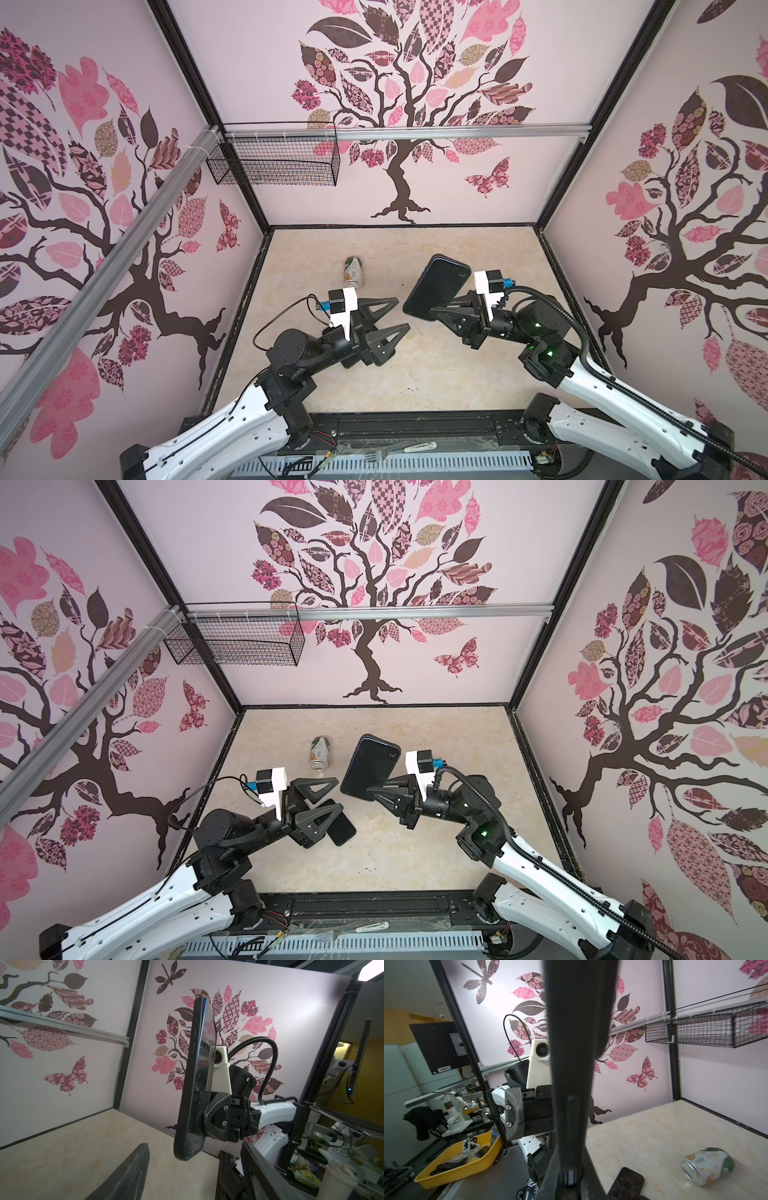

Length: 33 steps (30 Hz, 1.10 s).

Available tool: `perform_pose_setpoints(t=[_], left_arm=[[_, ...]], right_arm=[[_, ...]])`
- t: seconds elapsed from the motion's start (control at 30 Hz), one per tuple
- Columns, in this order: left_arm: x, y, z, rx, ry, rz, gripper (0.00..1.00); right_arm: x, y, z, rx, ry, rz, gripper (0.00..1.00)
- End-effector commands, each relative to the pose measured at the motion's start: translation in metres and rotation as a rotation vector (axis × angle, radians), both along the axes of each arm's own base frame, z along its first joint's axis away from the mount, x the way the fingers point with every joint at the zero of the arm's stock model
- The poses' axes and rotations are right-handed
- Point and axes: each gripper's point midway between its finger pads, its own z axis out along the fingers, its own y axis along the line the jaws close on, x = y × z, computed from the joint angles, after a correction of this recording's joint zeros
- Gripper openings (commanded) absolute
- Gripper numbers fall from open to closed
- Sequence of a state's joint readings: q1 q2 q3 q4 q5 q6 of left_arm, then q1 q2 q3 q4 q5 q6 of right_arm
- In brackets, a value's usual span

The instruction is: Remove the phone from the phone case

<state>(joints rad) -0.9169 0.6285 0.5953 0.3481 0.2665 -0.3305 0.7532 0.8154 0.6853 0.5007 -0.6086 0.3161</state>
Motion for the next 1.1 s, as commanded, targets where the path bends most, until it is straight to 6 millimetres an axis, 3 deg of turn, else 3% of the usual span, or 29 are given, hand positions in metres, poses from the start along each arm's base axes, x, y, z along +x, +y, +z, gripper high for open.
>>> perform_pose_setpoints(t=[0.0, 0.1, 0.33, 0.43, 0.63, 0.77, 1.07], left_arm=[[0.006, 0.011, -0.001, 0.131, -0.064, 0.102, 0.72], [0.010, 0.015, -0.001, 0.204, -0.088, 0.142, 0.72], [0.036, 0.027, 0.010, 0.242, -0.064, 0.197, 0.71], [0.043, 0.025, 0.017, 0.258, -0.090, 0.189, 0.71], [0.045, 0.010, 0.029, 0.333, -0.224, 0.148, 0.70], [0.038, 0.006, 0.036, 0.364, -0.362, 0.133, 0.66], [0.048, 0.002, 0.034, 0.492, -0.580, 0.193, 0.57]], right_arm=[[0.015, -0.018, 0.023, 0.011, -0.095, -0.184, 0.00], [0.039, -0.031, 0.021, -0.035, -0.065, -0.348, 0.00], [0.063, -0.040, 0.016, -0.151, -0.077, -0.495, 0.00], [0.056, -0.036, 0.010, -0.098, -0.186, -0.472, 0.00], [0.046, -0.010, -0.014, -0.298, -0.327, -0.333, 0.00], [0.042, -0.006, -0.018, -0.272, -0.406, -0.311, 0.00], [0.057, 0.000, -0.032, -0.355, -0.412, -0.336, 0.00]])
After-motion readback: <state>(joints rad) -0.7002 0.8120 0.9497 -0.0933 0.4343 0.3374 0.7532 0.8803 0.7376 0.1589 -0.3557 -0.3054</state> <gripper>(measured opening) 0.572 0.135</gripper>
